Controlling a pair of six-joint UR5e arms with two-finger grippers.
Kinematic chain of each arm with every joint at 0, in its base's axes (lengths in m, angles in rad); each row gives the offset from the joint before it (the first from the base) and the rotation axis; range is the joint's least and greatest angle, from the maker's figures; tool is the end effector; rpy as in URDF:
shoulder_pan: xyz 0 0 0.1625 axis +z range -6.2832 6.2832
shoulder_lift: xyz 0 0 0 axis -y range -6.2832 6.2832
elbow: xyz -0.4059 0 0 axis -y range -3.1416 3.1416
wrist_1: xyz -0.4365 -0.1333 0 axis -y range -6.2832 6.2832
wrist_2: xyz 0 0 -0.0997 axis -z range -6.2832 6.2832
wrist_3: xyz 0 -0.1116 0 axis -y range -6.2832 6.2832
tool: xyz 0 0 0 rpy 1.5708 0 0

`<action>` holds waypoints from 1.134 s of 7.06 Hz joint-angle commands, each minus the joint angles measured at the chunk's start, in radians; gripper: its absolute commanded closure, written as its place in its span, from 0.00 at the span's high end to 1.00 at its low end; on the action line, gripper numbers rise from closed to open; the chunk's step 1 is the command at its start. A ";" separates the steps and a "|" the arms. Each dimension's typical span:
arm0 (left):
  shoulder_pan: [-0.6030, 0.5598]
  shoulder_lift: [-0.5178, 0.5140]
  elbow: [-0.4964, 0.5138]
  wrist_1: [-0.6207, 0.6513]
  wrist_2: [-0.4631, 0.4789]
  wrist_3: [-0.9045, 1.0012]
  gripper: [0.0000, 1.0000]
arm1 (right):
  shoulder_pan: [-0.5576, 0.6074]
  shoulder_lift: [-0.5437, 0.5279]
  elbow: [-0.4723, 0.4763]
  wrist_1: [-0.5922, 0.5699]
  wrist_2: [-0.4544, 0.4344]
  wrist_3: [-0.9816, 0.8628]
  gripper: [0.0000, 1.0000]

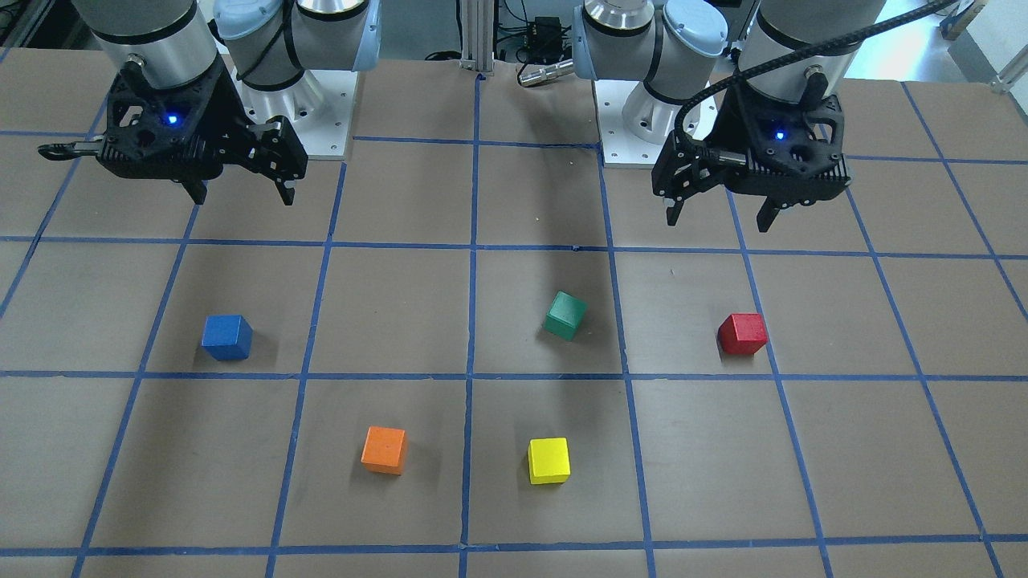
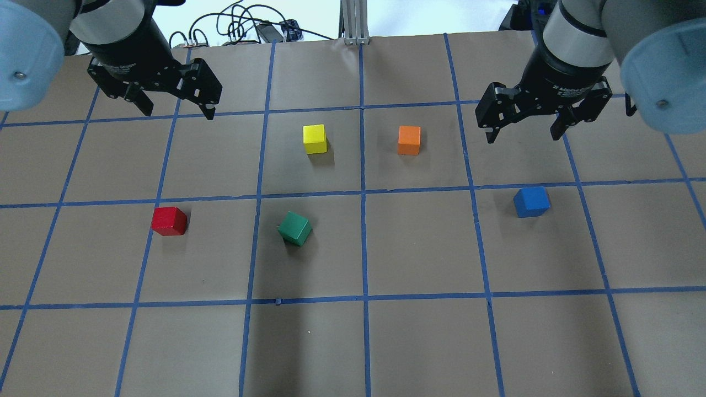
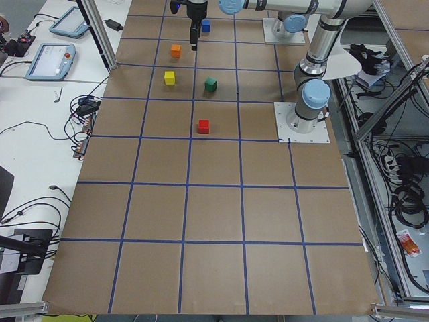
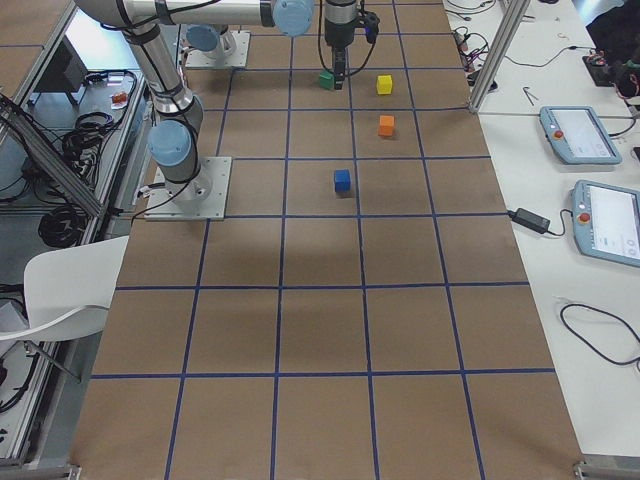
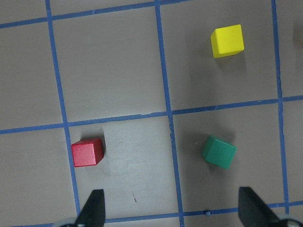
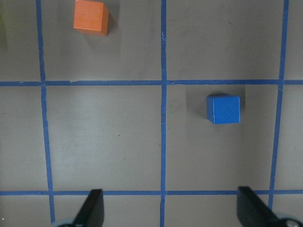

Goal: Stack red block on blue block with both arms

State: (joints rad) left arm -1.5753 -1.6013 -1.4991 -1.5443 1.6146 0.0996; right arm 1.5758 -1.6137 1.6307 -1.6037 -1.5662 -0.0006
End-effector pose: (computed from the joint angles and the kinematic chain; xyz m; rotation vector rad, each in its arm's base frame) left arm -0.1309 -0.5549 0.4817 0.1586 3.0889 -0.1014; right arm 0.1364 -0.5198 0.4506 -0.0088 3.1368 -0.0249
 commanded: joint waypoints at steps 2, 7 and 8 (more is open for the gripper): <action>0.001 -0.006 -0.003 0.000 0.007 0.000 1.00 | 0.000 0.001 0.001 0.002 -0.002 0.001 1.00; 0.129 -0.028 -0.012 -0.099 -0.007 0.032 1.00 | 0.000 0.001 0.000 0.002 -0.002 0.001 1.00; 0.211 -0.046 -0.039 -0.097 -0.010 0.125 1.00 | 0.000 0.001 0.001 0.004 -0.002 -0.001 1.00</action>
State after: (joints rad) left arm -1.4640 -1.6297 -1.5149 -1.6308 1.6097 0.1431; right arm 1.5753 -1.6122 1.6317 -1.6014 -1.5678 -0.0003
